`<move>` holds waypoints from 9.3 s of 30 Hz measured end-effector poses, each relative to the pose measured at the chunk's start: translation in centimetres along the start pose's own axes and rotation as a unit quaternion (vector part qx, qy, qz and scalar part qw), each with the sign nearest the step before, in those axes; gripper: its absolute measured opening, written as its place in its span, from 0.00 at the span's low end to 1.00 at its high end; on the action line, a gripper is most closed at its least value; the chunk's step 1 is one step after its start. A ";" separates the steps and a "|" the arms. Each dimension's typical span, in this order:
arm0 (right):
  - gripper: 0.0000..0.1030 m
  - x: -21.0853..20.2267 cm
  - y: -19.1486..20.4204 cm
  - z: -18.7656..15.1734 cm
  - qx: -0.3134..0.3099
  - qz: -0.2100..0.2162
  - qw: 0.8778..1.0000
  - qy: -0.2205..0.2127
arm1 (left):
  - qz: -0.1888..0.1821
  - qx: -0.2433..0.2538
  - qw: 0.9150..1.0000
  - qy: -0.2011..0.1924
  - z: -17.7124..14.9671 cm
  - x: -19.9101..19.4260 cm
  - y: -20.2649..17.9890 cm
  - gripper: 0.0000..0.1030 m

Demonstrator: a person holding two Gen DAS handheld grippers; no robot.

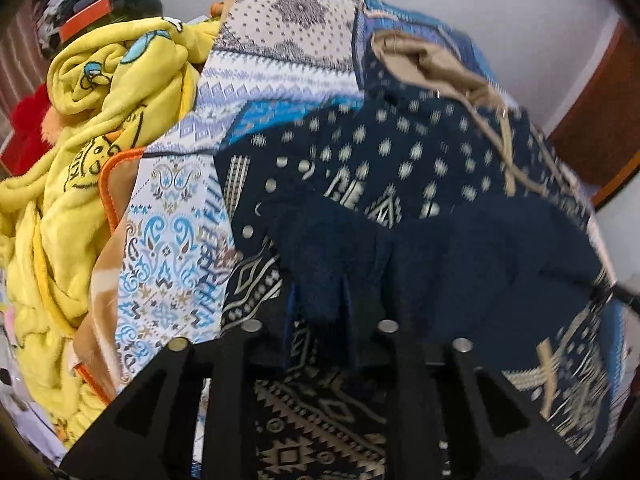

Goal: Fold large clothes

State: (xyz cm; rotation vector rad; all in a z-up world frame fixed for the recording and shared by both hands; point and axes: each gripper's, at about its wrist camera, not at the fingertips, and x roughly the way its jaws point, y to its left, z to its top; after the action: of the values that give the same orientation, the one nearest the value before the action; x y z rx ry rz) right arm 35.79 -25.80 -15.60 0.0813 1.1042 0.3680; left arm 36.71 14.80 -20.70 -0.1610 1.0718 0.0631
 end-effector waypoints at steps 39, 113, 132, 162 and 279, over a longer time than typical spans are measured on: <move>0.07 0.7 5.4 1.8 -0.122 0.000 0.992 -0.027 | -0.170 0.067 0.983 0.015 5.1 0.8 -12.8 0.03; 0.09 -0.7 4.6 0.0 -0.118 0.008 0.992 -0.039 | -0.180 -0.073 0.975 0.105 5.8 4.9 -18.4 0.37; 0.09 -2.6 4.3 0.0 -0.120 0.038 0.989 -0.073 | -0.153 0.056 0.986 -0.023 2.8 -4.0 -16.0 0.00; 0.11 6.8 9.5 1.6 -0.224 -0.055 0.973 0.020 | -0.123 -0.131 0.982 0.058 2.8 1.9 4.1 0.46; 0.12 3.0 10.7 -0.3 -0.206 0.018 0.978 -0.020 | -0.151 0.003 0.988 0.012 -5.4 -3.4 -6.6 0.08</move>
State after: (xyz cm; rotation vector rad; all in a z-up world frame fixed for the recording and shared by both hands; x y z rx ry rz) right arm 34.03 -14.78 -15.67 -0.2574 0.9677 0.6181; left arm 31.28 7.50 -19.58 -0.3184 1.0602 -0.2152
